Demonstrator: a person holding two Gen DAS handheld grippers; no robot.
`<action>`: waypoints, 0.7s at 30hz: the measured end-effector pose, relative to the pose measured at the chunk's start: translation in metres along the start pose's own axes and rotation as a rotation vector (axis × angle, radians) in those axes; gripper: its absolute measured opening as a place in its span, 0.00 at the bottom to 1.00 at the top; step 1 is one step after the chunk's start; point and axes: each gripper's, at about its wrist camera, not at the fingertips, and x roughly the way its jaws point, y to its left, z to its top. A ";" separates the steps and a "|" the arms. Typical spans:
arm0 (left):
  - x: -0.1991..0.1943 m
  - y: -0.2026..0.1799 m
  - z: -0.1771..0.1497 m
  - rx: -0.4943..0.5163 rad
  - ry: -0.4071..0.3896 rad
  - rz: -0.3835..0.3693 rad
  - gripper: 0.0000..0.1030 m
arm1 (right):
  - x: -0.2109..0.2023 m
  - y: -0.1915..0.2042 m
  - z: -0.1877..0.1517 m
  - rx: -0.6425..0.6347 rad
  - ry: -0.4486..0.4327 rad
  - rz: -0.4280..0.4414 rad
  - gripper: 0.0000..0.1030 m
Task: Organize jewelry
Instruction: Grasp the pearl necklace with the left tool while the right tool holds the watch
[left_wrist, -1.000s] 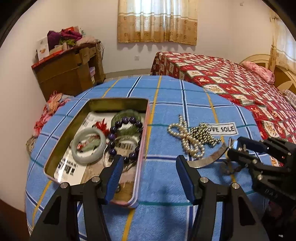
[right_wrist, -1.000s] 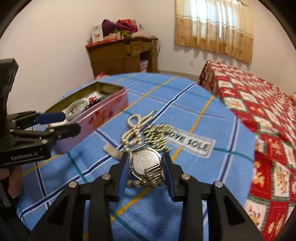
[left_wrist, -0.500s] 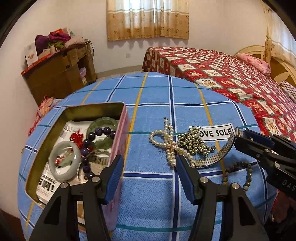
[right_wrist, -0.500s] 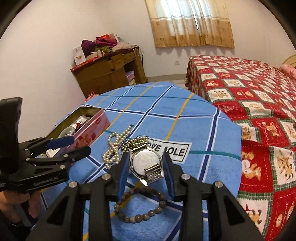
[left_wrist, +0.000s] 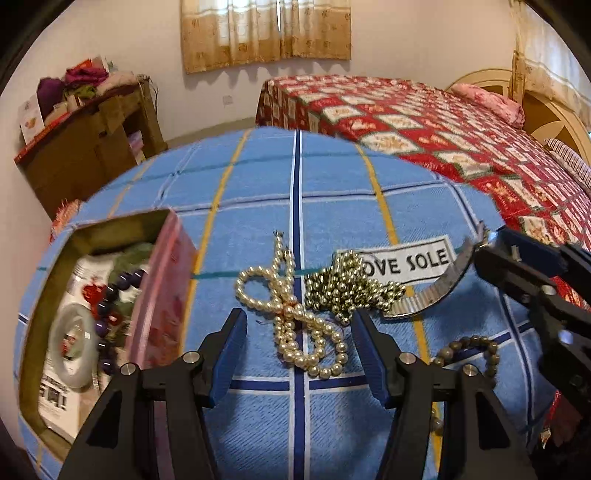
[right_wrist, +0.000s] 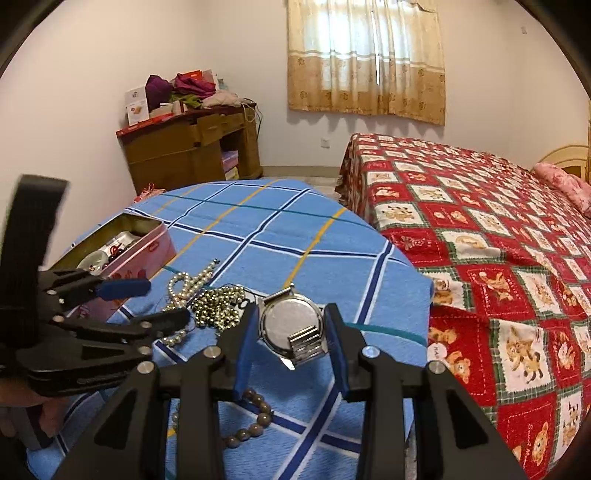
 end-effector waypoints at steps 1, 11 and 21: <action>0.005 0.001 0.000 -0.007 0.024 -0.007 0.56 | 0.000 0.000 0.000 0.000 -0.001 0.003 0.37; 0.002 0.013 -0.004 -0.043 0.025 -0.050 0.09 | -0.004 0.011 -0.001 -0.028 -0.009 0.020 0.37; -0.042 0.023 -0.012 -0.044 -0.076 -0.025 0.05 | -0.012 0.018 0.002 -0.038 -0.026 0.041 0.37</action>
